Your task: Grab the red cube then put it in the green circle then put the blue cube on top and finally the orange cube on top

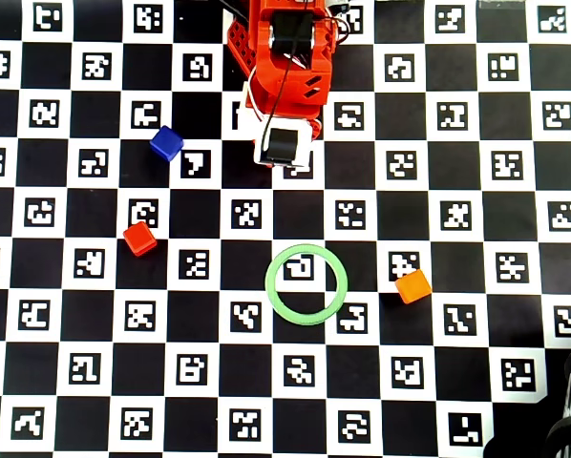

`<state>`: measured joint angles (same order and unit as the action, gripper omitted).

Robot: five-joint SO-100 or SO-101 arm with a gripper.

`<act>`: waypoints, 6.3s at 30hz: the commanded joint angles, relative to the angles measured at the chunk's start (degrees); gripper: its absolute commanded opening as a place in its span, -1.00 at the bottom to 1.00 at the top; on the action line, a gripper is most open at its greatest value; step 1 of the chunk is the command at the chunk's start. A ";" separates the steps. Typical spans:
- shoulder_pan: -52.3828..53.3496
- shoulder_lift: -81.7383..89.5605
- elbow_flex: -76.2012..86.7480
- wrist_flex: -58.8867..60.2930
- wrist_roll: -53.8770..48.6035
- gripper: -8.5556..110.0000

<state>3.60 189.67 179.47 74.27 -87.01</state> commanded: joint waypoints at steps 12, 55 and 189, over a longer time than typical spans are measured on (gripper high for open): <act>0.44 2.72 2.72 3.69 -0.26 -0.95; 0.70 -39.99 -42.36 2.64 20.57 -0.95; 36.47 -109.95 -79.01 -18.63 47.99 -0.13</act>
<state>40.43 78.40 104.41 56.07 -39.29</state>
